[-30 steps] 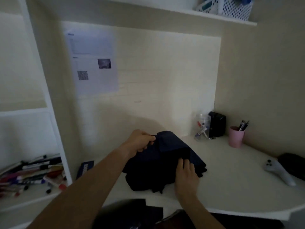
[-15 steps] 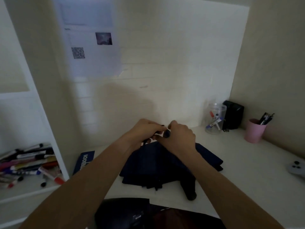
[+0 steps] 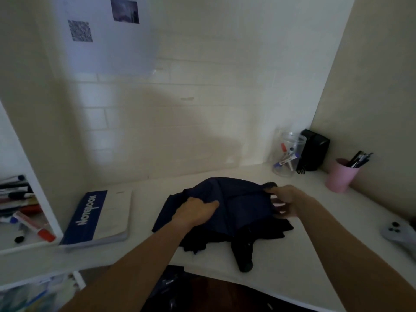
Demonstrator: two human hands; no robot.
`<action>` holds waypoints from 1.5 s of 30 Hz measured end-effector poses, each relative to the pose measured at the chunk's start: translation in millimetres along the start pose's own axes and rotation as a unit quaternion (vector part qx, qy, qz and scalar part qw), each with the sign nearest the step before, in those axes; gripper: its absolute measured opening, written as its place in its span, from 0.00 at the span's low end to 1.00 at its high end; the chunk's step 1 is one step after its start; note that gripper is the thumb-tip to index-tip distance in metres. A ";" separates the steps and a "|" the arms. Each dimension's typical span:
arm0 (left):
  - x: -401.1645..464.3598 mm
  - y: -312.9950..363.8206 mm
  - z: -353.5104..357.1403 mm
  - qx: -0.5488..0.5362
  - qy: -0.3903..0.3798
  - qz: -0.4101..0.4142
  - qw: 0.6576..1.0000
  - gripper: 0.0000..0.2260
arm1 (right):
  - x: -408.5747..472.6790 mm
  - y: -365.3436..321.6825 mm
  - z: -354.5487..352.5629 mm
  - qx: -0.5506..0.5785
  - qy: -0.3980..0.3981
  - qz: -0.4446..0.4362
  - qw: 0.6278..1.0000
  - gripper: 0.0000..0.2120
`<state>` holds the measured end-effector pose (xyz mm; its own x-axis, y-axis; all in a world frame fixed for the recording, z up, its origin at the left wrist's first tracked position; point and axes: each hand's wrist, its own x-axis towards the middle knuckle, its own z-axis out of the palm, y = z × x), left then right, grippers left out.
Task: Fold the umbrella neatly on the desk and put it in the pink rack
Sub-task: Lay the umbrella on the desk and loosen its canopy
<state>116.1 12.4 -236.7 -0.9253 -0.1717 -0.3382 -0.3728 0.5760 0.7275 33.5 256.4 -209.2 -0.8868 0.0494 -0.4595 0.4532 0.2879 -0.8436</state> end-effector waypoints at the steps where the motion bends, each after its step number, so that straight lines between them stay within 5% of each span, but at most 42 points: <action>1: 3.3 5.0 4.5 -0.076 -0.010 -0.005 0.997 0.36 | 3.3 7.3 3.5 0.038 -0.025 0.011 0.999 0.08; 4: 10.3 15.6 15.9 -0.239 -0.062 -0.022 0.969 0.35 | 10.6 22.4 26.5 0.122 -0.100 0.013 0.987 0.13; 8: 21.1 8.1 27.2 -0.273 -0.128 0.050 0.952 0.36 | 3.1 24.4 56.9 0.239 -0.157 0.012 0.958 0.20; 12: 28.9 -15.3 25.9 -0.279 -0.033 0.145 0.949 0.53 | -3.7 6.4 69.9 0.384 -0.182 -0.004 0.905 0.15; 15: 37.2 -26.1 16.7 -0.281 -0.001 0.161 0.946 0.54 | -8.3 -23.9 91.3 0.412 -0.178 -0.004 0.894 0.13; 19: 45.8 -23.0 -0.5 -0.160 0.043 0.132 0.977 0.36 | -25.6 -69.2 110.1 0.357 -0.173 -0.051 0.917 0.11; 22: 55.0 -19.8 -32.8 -0.008 0.106 0.211 0.972 0.31 | -44.7 -95.8 87.9 0.330 -0.157 -0.057 0.929 0.07; 24: 67.0 -15.5 -63.9 0.115 0.191 0.304 0.926 0.31 | -51.5 -104.9 69.5 0.284 -0.107 -0.061 0.951 0.03; 28: 105.2 -6.2 -123.9 0.381 0.338 0.389 0.768 0.41 | -64.8 -96.0 61.7 0.319 -0.048 -0.071 0.944 0.06; 37: 130.1 -57.4 -91.9 0.589 0.251 0.412 0.648 0.46 | -87.6 -21.7 84.3 0.412 -0.051 -0.046 0.909 0.02; 41: 119.3 -68.4 -69.7 0.573 0.238 0.340 0.707 0.53 | -102.4 -1.1 88.7 0.409 -0.064 -0.034 0.910 0.04; 45: 103.2 -66.7 -90.6 0.467 0.114 0.207 0.852 0.63 | -118.7 0.7 89.1 0.430 -0.078 -0.046 0.898 0.05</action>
<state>39.2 -116.2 -266.1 -0.9931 0.1119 0.0344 0.1092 0.9914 -0.0714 147.2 165.5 -180.0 -0.9312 -0.0912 -0.3528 0.3401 -0.5651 -0.7517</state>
